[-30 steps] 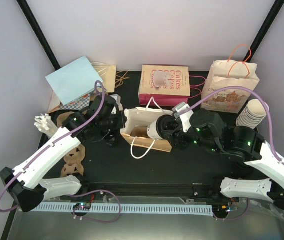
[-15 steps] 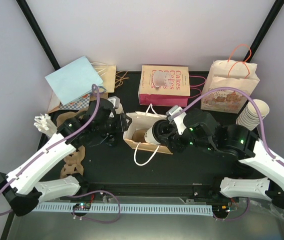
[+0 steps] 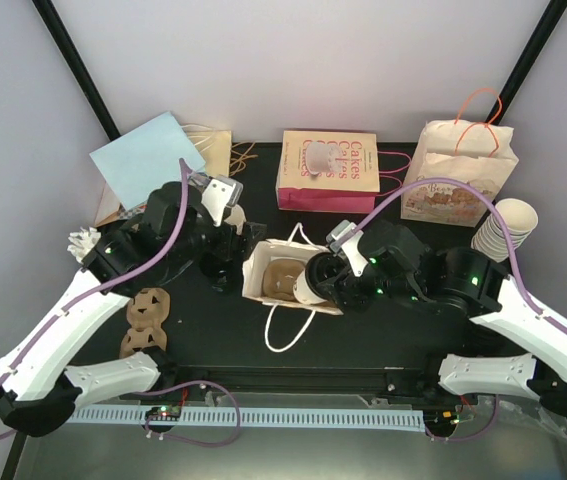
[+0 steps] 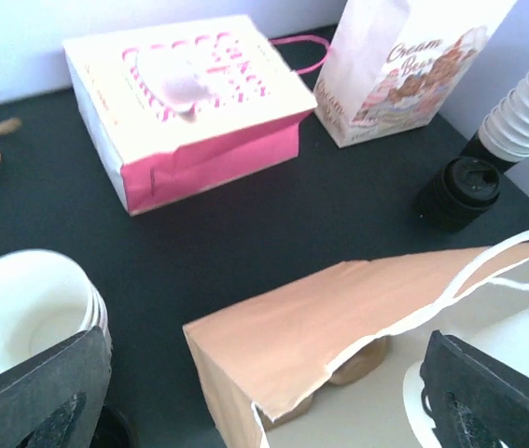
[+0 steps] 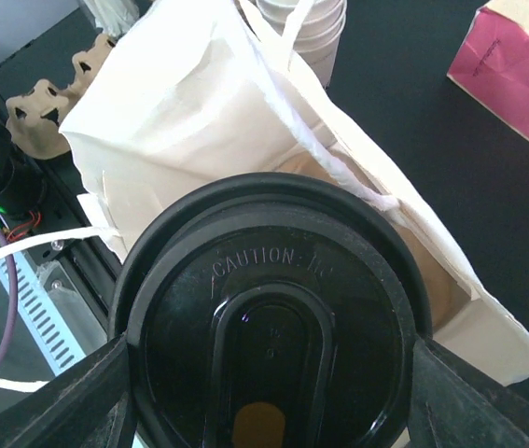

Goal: Pack the takeout coffee

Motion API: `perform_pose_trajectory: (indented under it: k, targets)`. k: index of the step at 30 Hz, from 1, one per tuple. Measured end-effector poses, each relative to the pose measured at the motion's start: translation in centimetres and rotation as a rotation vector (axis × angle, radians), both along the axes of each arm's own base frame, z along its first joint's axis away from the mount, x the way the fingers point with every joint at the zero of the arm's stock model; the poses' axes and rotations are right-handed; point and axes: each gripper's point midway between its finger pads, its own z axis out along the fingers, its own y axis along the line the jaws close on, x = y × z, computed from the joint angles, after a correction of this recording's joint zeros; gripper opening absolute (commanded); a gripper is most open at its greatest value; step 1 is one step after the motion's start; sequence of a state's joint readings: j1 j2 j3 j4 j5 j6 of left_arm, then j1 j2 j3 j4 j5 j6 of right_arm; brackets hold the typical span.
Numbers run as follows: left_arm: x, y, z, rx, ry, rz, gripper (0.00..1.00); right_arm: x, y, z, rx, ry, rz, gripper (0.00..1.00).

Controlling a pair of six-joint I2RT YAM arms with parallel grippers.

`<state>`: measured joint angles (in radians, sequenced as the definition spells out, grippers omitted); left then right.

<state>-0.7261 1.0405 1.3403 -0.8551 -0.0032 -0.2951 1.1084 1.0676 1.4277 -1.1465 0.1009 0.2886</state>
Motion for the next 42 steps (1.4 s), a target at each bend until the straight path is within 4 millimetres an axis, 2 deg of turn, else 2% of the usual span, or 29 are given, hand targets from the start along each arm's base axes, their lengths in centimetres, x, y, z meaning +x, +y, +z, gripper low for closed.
perform_pose_trajectory:
  k: [4, 9, 14, 18, 22, 24, 28, 32, 34, 35, 42]
  targets:
    - [-0.5, -0.5, 1.5, 0.056, -0.109, -0.122, 0.99, -0.3, -0.2, -0.9, -0.021, 0.019, 0.004, 0.56]
    - [-2.6, -2.3, 0.6, 0.108, -0.208, -0.366, 0.94, -0.5, -0.6, -2.1, -0.056, 0.043, 0.0, 0.56]
    - [-3.9, -3.7, 0.3, 0.132, -0.263, -0.527, 0.89, -0.7, -1.0, -2.3, -0.061, 0.051, -0.006, 0.56]
    - [-3.4, -5.2, -1.0, 0.179, -0.249, -0.608, 0.84, -0.8, -1.2, -2.2, -0.058, 0.054, -0.011, 0.56]
    - [-2.7, -6.3, -3.5, 0.238, -0.193, -0.663, 0.78, -0.8, -1.3, -2.2, -0.06, 0.056, -0.012, 0.56]
    - [-2.8, -6.6, -4.2, 0.256, -0.161, -0.701, 0.73, -0.8, -1.3, -2.2, -0.059, 0.056, -0.012, 0.56]
    - [-3.6, -7.4, -4.1, 0.256, -0.137, -0.77, 0.54, -0.8, -1.3, -2.2, -0.059, 0.055, -0.012, 0.56]
    - [-4.1, -8.0, -4.4, 0.262, -0.114, -0.812, 0.25, -0.8, -1.4, -2.1, -0.057, 0.054, -0.015, 0.56]
    - [-4.2, -8.2, -4.7, 0.261, -0.099, -0.817, 0.04, -0.8, -1.4, -2.1, -0.058, 0.055, -0.016, 0.56]
    - [-4.2, -8.2, -4.7, 0.258, -0.098, -0.817, 0.02, -0.9, -1.5, -2.2, -0.058, 0.056, -0.016, 0.56]
    - [-4.9, -8.6, -4.0, 0.222, -0.094, -0.792, 0.02, -0.7, -1.9, -2.1, -0.061, 0.046, -0.032, 0.53]
